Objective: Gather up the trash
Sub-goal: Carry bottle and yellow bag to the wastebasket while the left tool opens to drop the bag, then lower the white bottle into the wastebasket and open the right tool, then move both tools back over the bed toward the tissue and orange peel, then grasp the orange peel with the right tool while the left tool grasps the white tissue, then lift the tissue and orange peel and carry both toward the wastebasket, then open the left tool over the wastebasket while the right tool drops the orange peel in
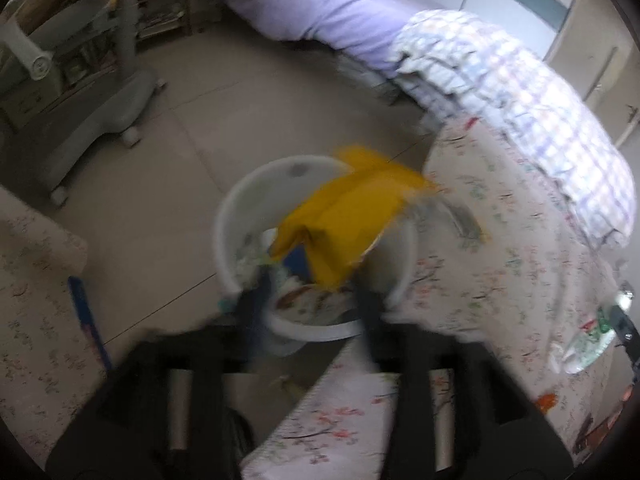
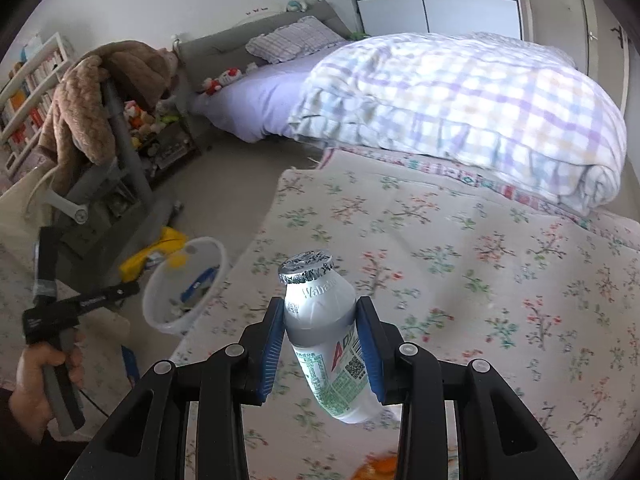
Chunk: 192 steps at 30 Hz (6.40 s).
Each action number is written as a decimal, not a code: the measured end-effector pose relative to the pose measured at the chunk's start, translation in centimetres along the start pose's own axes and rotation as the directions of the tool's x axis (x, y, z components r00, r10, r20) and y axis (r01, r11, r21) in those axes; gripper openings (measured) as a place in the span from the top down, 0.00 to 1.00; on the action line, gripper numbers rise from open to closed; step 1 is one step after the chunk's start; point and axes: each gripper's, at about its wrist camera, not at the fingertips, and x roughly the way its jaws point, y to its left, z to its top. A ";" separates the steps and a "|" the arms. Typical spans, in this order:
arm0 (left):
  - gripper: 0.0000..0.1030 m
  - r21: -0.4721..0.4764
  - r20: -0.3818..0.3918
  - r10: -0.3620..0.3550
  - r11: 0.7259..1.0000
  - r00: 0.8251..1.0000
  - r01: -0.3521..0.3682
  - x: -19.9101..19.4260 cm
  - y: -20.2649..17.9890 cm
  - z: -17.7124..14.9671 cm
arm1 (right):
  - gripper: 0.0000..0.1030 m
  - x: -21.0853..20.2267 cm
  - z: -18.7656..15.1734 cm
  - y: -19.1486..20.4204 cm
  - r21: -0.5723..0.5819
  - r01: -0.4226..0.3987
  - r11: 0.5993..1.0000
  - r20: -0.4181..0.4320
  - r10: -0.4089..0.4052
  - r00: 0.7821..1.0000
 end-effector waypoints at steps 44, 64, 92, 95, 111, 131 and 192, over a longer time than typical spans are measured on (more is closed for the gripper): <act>0.07 0.024 -0.058 0.073 0.997 0.996 -0.072 -1.5 3.9 -1.2 | 0.23 9.7 0.2 5.9 0.269 -0.155 0.951 -0.109 0.190 0.976; 0.01 0.285 -0.104 0.004 0.958 0.995 0.025 -1.7 -5.7 -7.4 | 0.19 -3.2 -9.7 -6.3 0.236 0.143 0.961 -0.134 -0.113 0.985; 0.01 0.372 -0.151 -0.027 0.925 0.988 0.082 -0.8 -8.4 -11.2 | 0.18 -0.3 -14.4 -4.9 0.073 0.197 0.978 -0.088 -0.191 0.978; 0.01 0.375 -0.152 -0.029 0.923 0.988 0.085 -0.8 -8.6 -11.2 | 0.30 -0.2 -14.4 -4.7 0.056 0.208 0.977 -0.072 -0.204 0.976; 0.01 0.441 -0.171 -0.109 0.880 0.979 0.175 -0.2 -16.2 -12.2 | 0.85 -4.2 -14.3 -9.7 0.183 0.227 0.957 -0.037 -0.224 0.974; 0.47 0.486 -0.125 -0.307 0.810 0.943 0.328 1.7 -27.9 -14.3 | 0.85 -7.3 -15.7 -15.9 0.321 0.256 0.912 -0.045 -0.256 0.966; 0.78 0.130 0.012 -0.217 0.968 0.976 0.214 -0.8 -4.2 -2.3 | 0.86 0.7 -5.5 2.1 0.161 -0.075 0.984 0.052 0.067 0.996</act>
